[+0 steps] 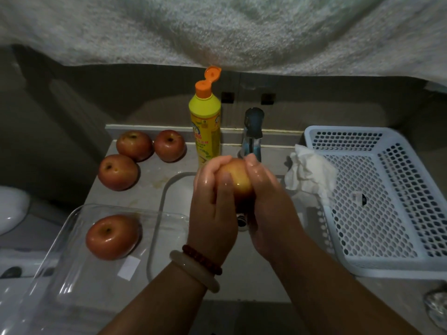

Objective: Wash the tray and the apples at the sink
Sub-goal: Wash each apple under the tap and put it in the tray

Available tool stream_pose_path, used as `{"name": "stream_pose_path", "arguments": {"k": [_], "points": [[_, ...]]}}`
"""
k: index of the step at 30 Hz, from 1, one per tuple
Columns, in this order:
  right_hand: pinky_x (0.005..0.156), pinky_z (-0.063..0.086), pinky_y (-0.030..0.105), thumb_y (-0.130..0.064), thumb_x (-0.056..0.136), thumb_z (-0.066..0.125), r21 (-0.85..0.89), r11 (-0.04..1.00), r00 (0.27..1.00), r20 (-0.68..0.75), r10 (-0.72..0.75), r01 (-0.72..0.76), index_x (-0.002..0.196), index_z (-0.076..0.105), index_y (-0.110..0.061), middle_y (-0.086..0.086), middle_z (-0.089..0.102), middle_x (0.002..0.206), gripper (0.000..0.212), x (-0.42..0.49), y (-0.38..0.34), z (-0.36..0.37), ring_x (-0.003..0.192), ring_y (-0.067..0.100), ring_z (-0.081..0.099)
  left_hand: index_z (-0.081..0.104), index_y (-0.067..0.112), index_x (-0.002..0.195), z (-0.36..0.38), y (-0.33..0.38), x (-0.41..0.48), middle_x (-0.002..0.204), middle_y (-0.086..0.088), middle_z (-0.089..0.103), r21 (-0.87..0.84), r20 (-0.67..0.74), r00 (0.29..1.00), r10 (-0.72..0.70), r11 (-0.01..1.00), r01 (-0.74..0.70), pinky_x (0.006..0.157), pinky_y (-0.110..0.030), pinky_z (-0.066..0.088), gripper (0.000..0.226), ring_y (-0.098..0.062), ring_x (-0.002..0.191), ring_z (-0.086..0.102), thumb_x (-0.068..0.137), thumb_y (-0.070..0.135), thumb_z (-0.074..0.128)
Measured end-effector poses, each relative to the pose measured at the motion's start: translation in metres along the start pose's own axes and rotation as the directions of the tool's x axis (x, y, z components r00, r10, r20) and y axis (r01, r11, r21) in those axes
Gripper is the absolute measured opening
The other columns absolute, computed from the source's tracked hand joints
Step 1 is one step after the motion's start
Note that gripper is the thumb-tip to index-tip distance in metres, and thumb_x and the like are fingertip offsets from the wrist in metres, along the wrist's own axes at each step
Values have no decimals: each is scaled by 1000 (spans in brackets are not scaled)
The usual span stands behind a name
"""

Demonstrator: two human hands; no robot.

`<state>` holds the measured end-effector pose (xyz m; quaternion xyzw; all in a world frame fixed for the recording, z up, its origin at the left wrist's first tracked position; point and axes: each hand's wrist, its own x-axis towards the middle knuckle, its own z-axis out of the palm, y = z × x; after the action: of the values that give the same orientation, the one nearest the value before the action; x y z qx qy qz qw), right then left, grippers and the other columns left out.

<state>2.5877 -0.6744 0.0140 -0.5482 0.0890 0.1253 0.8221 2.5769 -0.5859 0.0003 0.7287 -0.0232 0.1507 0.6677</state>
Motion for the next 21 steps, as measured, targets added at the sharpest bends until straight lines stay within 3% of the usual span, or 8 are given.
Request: {"name": "stream_pose_path", "arguments": {"k": [6, 9, 11, 12, 14, 17, 19, 21], "points": [[86, 56, 29, -51, 82, 60, -275, 933, 971, 8, -239, 232, 126, 51, -44, -11, 51, 132, 46, -6, 7, -10, 111, 6, 59, 37, 56, 124, -1, 2, 4, 116, 29, 46, -114, 124, 980, -156, 979, 170, 72, -20, 56, 43, 10, 100, 57, 82, 63, 40], [95, 43, 12, -36, 99, 39, -485, 709, 853, 185, -489, 512, 134, 43, -40, -25, 37, 143, 36, -13, 6, -8, 127, -7, 42, 54, 43, 118, -2, -6, 8, 119, 10, 61, -226, 45, 966, -256, 939, 259, 89, -43, 55, 40, -11, 108, 62, 82, 57, 45], [102, 38, 13, -37, 102, 33, -570, 559, 781, 275, -561, 602, 138, 39, -38, -23, 33, 148, 37, -13, 10, -6, 134, -4, 36, 60, 23, 113, -2, -3, 7, 107, 3, 67, -100, -35, 995, -95, 991, 91, 90, -35, 54, 29, -9, 104, 63, 94, 38, 43], [101, 41, 16, -45, 99, 37, -570, 573, 790, 255, -558, 589, 136, 41, -40, -18, 38, 147, 38, -13, 10, -4, 131, -2, 41, 59, 21, 109, -2, -2, 5, 99, 6, 66, 12, -47, 997, 55, 998, -54, 83, -22, 53, 24, -3, 97, 63, 100, 32, 40], [91, 53, 27, -57, 88, 49, -365, 838, 913, 107, -393, 404, 126, 53, -38, -6, 55, 132, 42, -12, 0, 3, 117, 7, 57, 53, 20, 109, -3, 0, 2, 102, 7, 58, 216, 29, 951, 308, 927, -307, 76, -8, 46, 29, 3, 92, 58, 102, 35, 30], [83, 57, 43, -41, 84, 62, 109, 994, 992, 126, 2, -16, 117, 63, -18, 13, 69, 111, 39, -6, -8, 0, 103, 26, 68, 46, 18, 116, -8, -7, 4, 123, -3, 45, 403, 205, 853, 480, 753, -520, 97, -18, 38, 32, -5, 112, 45, 102, 39, 26], [77, 58, 40, -37, 81, 66, 54, 998, 995, 94, -15, 10, 116, 63, -21, 10, 68, 113, 39, -2, -4, -2, 101, 25, 68, 44, 19, 117, -8, -6, 5, 123, 2, 46, 341, 157, 900, 406, 833, -435, 97, -23, 42, 27, -5, 115, 47, 101, 36, 31], [77, 58, 32, -38, 82, 62, -163, 949, 963, 26, -269, 269, 115, 61, -29, -9, 63, 117, 34, -6, -2, 6, 104, 14, 65, 48, 25, 115, -4, 5, 7, 115, 12, 53, 184, 0, 979, 202, 963, -199, 83, -22, 50, 20, -1, 105, 55, 98, 29, 37]]}}
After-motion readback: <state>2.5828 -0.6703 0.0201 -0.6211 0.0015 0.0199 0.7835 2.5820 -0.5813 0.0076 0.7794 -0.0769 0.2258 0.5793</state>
